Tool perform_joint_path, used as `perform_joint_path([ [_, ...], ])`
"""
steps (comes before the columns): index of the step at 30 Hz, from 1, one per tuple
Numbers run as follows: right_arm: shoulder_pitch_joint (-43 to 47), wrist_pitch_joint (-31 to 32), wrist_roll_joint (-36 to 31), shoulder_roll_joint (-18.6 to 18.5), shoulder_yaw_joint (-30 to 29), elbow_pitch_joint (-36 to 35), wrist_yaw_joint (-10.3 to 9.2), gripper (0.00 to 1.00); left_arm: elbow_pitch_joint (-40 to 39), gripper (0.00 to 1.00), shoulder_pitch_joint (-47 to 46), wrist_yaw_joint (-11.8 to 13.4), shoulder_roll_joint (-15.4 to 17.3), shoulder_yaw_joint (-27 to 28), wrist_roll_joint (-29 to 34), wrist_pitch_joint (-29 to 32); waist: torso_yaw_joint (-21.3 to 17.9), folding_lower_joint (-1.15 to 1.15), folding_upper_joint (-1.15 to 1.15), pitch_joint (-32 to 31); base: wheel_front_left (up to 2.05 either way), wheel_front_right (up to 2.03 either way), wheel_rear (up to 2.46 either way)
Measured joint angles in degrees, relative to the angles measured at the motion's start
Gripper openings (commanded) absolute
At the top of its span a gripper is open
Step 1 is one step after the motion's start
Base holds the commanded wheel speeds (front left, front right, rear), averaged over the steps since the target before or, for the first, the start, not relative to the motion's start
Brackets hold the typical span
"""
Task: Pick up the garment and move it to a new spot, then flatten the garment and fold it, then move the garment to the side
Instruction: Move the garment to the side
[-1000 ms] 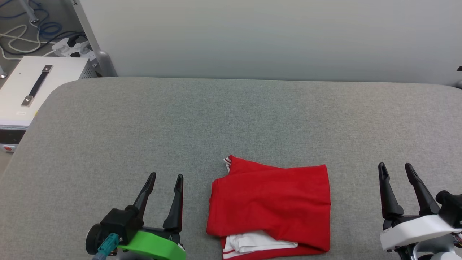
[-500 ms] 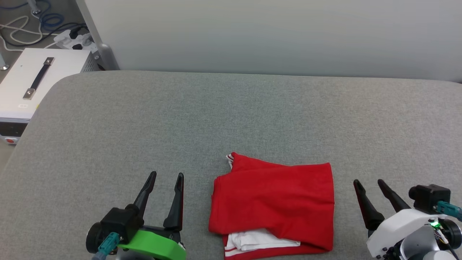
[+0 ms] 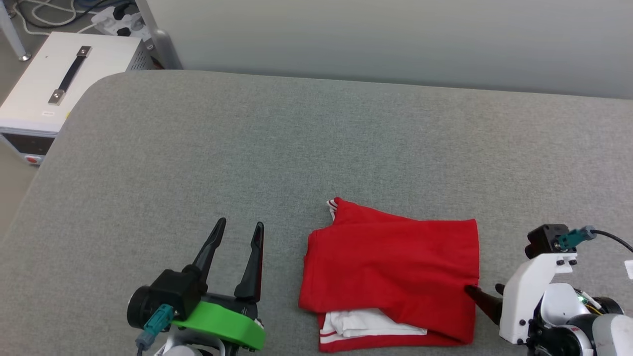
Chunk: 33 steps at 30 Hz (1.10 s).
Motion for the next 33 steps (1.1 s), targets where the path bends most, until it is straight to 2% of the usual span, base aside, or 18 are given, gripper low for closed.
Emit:
perform_joint_path([
  [3, -1.45, 4.03, -1.56, 2.22, -0.91, 0.22, 0.0, 1.0, -0.16, 1.0, -0.7, 0.0, -0.01, 0.01, 0.0, 0.0, 0.93, 0.0, 0.0, 1.12, 0.0, 0.0, 0.0],
  [7, -3.09, 6.33, -2.43, 3.86, -1.99, 1.14, 0.0, 1.0, -0.24, 1.0, -1.14, 0.01, -0.01, -0.66, 0.1, 0.0, 2.29, 0.0, 0.0, 2.57, 0.0, 0.0, 0.0],
  [20, -6.62, 5.41, -6.56, 4.32, 0.26, 6.5, 0.0, 1.0, -1.21, 1.0, -3.49, 0.0, -0.23, -1.75, 0.91, 0.0, 5.86, 0.0, 0.0, 6.48, 0.0, 0.0, 0.0],
  [21, -6.62, 5.32, -6.65, 4.1, 0.73, 6.94, 0.0, 0.91, -1.22, 1.0, -3.63, 0.0, -0.24, -1.85, 1.05, 0.0, 6.04, 0.0, 0.0, 6.67, 0.0, 0.0, 0.0],
  [23, -6.62, 4.89, -6.66, 3.57, 1.79, 7.64, 0.0, 0.0, -1.22, 1.0, -3.81, 0.0, -0.25, -1.94, 1.05, 0.0, 6.32, 0.0, 0.0, 6.97, 0.0, 0.0, 0.0],
  [28, -7.39, 2.86, -6.41, 2.07, 4.11, 8.9, -0.01, 0.0, -1.21, 1.0, -4.26, 0.0, -0.29, -1.89, 1.05, 0.0, 6.37, 0.0, 0.0, 7.06, 0.0, 0.0, 0.0],
  [33, -7.95, -0.26, -6.0, -1.32, 8.43, 8.56, 0.0, 0.0, -1.23, 1.0, -4.22, 0.0, -0.33, -1.96, 1.05, 0.0, 5.34, 0.0, 0.0, 6.39, 0.0, 0.0, 0.0],
])
